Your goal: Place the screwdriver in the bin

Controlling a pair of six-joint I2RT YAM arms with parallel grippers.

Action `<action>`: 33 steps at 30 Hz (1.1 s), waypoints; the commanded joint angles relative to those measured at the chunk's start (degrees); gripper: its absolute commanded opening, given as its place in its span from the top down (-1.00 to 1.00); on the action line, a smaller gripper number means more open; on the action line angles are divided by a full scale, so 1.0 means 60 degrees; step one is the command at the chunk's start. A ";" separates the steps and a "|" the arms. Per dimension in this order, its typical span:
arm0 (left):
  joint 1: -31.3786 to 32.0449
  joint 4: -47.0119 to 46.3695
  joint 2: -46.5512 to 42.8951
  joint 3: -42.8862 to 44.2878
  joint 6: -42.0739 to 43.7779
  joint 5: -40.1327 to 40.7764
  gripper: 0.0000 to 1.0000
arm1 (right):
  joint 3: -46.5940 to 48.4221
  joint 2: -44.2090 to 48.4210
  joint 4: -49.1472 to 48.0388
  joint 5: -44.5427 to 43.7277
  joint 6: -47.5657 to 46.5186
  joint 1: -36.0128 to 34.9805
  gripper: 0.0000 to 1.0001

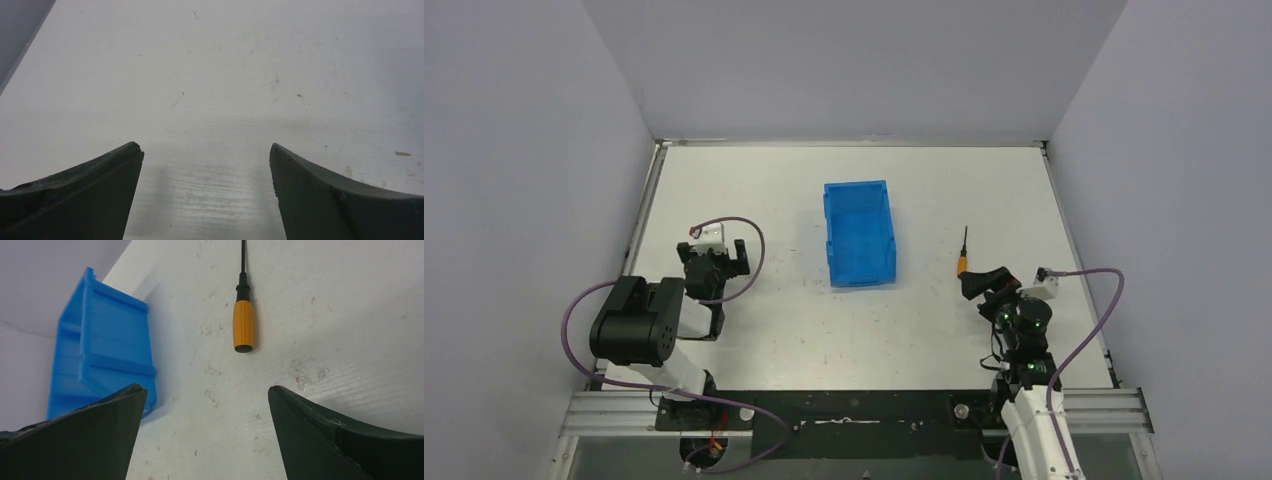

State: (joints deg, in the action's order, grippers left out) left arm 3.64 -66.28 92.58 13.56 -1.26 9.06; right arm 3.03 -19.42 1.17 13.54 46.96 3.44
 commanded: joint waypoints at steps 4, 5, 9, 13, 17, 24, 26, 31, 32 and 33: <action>-0.0014 -0.0510 -0.0035 0.0171 -0.0059 0.0029 -0.94 | 0.3204 -0.2488 0.1287 0.0283 -0.1262 0.0051 -0.86; -0.0011 -0.0514 -0.0043 0.0171 -0.0062 0.0034 -0.94 | 0.3848 -0.3027 0.1739 0.0174 -0.1526 0.0050 -0.83; -0.0008 -0.0502 -0.0046 0.0171 -0.0066 0.0028 -0.94 | 0.6648 -0.5795 0.4225 -0.0586 -0.2514 -0.0016 -0.65; -0.0014 -0.0511 -0.0048 0.0171 -0.0068 0.0028 -0.94 | 0.9141 -0.8629 0.6059 -0.1830 -0.3128 -0.0496 -0.62; -0.0017 -0.0508 -0.0041 0.0170 -0.0076 0.0018 -0.94 | 1.0798 -1.0936 0.7148 -0.2990 -0.3420 -0.1361 -0.66; -0.0011 -0.0508 -0.0034 0.0171 -0.0067 0.0028 -0.94 | 1.1906 -1.3713 0.7658 -0.3374 -0.3716 -0.1691 -0.50; -0.0017 -0.0527 -0.0026 0.0171 -0.0063 0.0028 -0.94 | 1.1777 -1.4095 0.7498 -0.3389 -0.3786 -0.1729 -0.36; -0.0021 -0.0514 -0.0028 0.0171 -0.0068 0.0028 -0.94 | 1.1341 -1.4534 0.6848 -0.3107 -0.3898 -0.1739 0.06; -0.0017 -0.0522 -0.0035 0.0169 -0.0074 0.0028 -0.94 | 1.1290 -1.4583 0.6732 -0.3002 -0.3935 -0.1736 0.19; -0.0020 -0.0512 -0.0032 0.0171 -0.0067 0.0028 -0.94 | 1.1260 -1.4626 0.6679 -0.2890 -0.3993 -0.1744 0.37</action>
State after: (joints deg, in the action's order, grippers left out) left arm 3.64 -66.28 92.58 13.56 -1.26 9.06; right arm 71.18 -106.94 43.62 -3.77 24.51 -6.59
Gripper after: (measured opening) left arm 0.971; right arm 0.434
